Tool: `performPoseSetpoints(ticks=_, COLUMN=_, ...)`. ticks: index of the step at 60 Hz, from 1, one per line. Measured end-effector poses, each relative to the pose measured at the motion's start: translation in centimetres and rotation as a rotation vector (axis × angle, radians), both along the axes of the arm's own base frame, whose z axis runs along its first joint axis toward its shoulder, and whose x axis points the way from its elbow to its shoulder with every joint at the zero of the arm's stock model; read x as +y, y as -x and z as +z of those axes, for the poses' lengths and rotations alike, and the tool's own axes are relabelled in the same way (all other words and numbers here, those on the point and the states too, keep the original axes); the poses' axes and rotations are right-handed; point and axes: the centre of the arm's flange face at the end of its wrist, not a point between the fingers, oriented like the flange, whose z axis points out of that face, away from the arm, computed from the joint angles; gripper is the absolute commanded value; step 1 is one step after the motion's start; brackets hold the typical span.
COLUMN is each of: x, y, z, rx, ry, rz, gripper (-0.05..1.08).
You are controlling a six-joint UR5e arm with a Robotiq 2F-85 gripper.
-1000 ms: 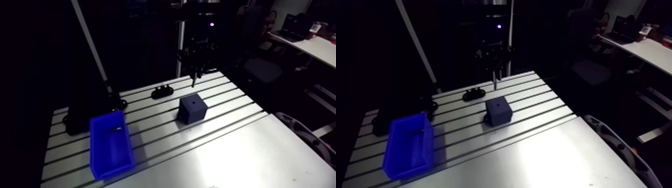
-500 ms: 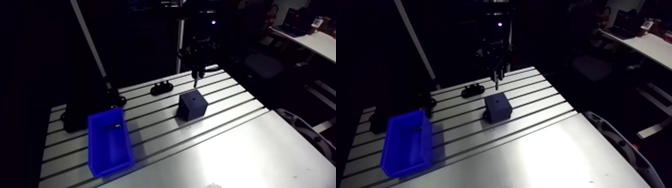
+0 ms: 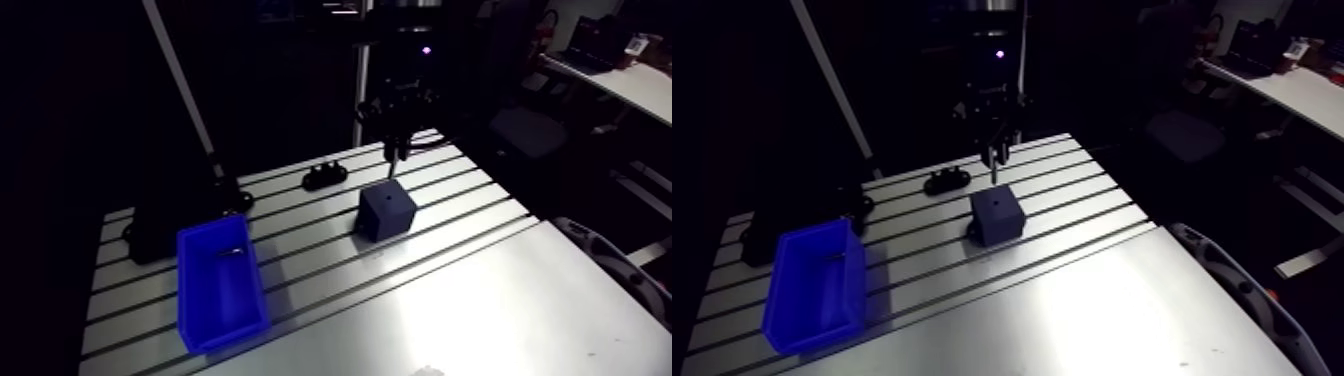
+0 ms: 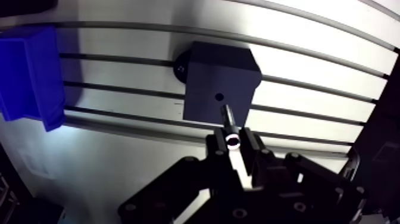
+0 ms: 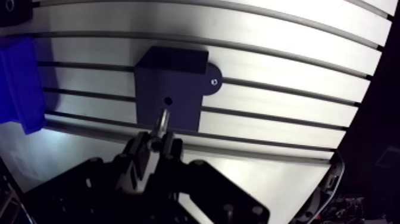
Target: Pick up the M10 bolt and insert it into the hole until fully seated.
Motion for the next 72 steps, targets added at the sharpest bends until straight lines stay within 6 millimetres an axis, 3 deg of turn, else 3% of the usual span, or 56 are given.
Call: performPoseSetpoints(ticks=72, x=-0.5, y=-0.9, z=-1.8, rx=-0.032, ry=0.008, rz=-0.001, gripper=1.08)
